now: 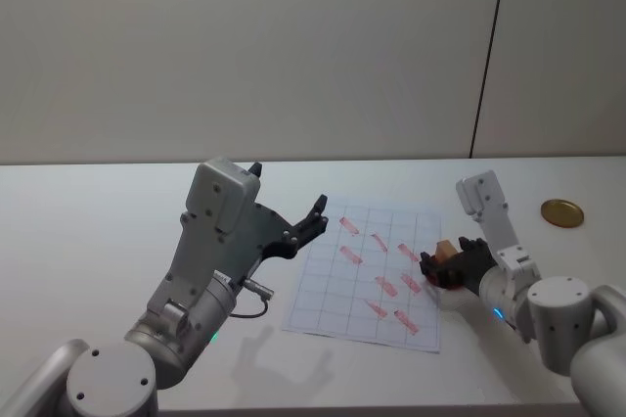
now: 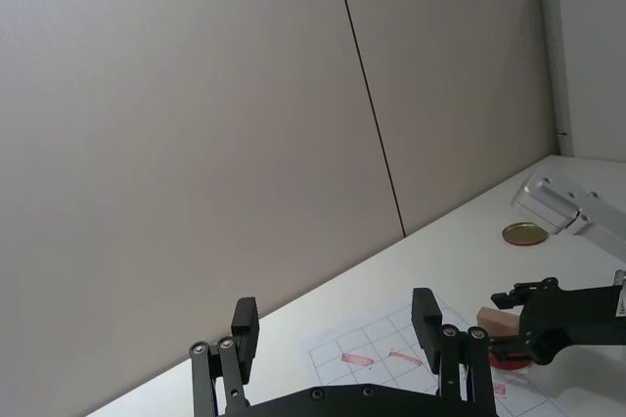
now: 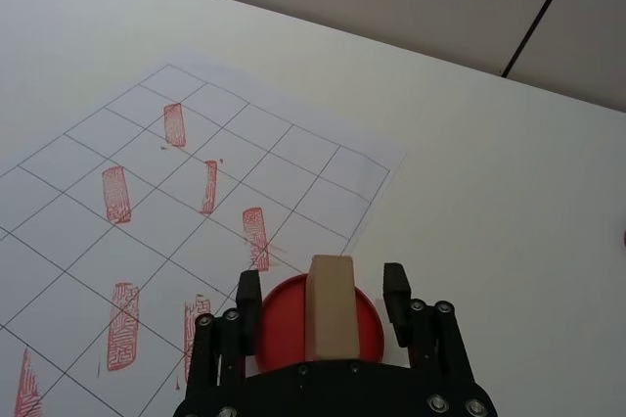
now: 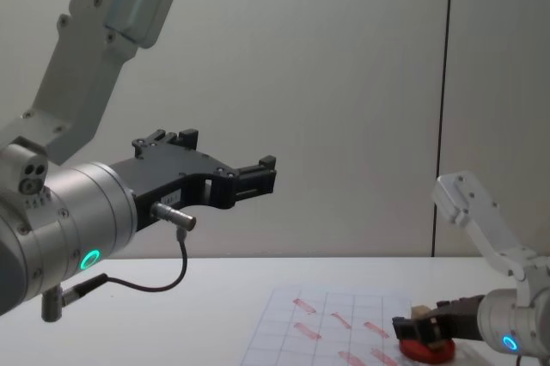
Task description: Use the one hand to pick up the stamp and affix it onto the A4 paper.
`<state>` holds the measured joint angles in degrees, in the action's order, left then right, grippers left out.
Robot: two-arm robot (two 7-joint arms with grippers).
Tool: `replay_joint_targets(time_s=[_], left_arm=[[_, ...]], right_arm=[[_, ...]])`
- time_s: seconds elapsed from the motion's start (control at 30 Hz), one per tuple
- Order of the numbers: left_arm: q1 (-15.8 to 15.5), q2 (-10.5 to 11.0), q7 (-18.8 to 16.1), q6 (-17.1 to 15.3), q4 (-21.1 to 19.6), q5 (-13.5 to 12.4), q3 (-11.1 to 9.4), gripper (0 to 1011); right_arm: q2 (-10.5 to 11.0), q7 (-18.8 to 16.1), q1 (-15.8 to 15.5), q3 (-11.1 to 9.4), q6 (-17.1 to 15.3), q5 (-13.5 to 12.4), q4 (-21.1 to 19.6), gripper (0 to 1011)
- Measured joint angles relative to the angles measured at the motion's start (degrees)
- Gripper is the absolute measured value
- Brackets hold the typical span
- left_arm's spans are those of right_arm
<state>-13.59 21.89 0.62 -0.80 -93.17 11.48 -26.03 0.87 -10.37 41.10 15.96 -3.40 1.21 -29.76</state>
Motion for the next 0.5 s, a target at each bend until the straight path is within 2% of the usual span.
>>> replay_joint_targets(time_s=[0.13,0.17,0.2,0.27,0.33,0.37,0.5], left_arm=[[0.0,0.0,0.0,0.0,0.0,0.0,0.0,993],[0.0,0.0,0.0,0.0,0.0,0.0,0.0,993],[0.0,0.0,0.0,0.0,0.0,0.0,0.0,993],[0.0,0.0,0.0,0.0,0.0,0.0,0.0,993],[0.0,0.0,0.0,0.0,0.0,0.0,0.0,993],[0.0,0.0,0.0,0.0,0.0,0.0,0.0,993],[0.0,0.0,0.0,0.0,0.0,0.0,0.0,993]], right_arm=[[0.0,0.0,-0.1,0.0,0.3,0.0,-0.4,803],[0.1,-0.1,-0.4,-0.1,0.5,0.1,-1.1,869],[0.1,-0.1,-0.5,-0.1,0.5,0.1,-1.4,869],[0.3,-0.1,-0.8,-0.1,0.5,0.1,-2.3,955],[0.6,-0.1,-1.9,-0.3,0.4,0.0,-4.8,983],[0.6,-0.1,-1.9,-0.3,0.4,0.0,-4.8,999],[1.4,-0.1,-4.0,-0.6,0.0,-0.5,-9.8,1000]])
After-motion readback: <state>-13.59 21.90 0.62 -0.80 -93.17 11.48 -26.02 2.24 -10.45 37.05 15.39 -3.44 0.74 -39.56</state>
